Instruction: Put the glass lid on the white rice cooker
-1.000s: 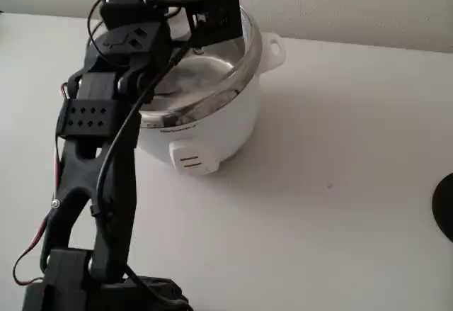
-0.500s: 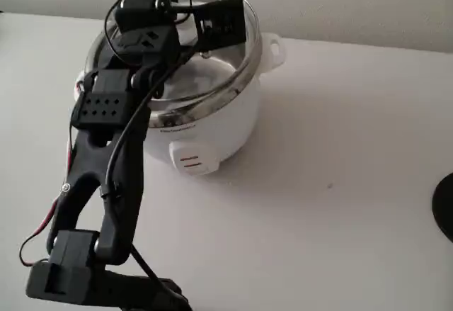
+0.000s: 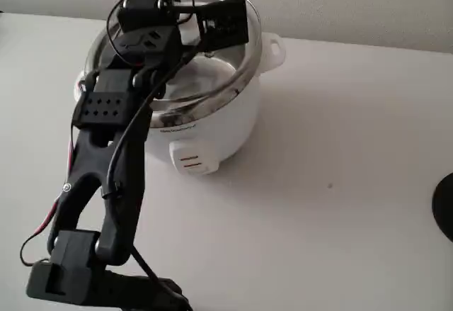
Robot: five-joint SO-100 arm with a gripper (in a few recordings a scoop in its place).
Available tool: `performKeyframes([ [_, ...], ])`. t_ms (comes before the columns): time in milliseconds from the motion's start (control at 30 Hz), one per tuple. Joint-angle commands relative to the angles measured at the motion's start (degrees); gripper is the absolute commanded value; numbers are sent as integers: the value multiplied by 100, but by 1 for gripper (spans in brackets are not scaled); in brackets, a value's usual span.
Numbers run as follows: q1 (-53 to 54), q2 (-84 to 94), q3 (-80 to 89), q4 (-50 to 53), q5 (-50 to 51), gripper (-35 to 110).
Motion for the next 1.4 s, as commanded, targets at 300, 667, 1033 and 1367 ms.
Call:
performKeyframes([
  [300,-439,606,-615,290,281,0],
  [667,-281,510,-1310,993,246,0],
  [1033,-185,-264,-2742,1978,396,0],
  [1367,-62,-62,-2619,2909,519,26],
])
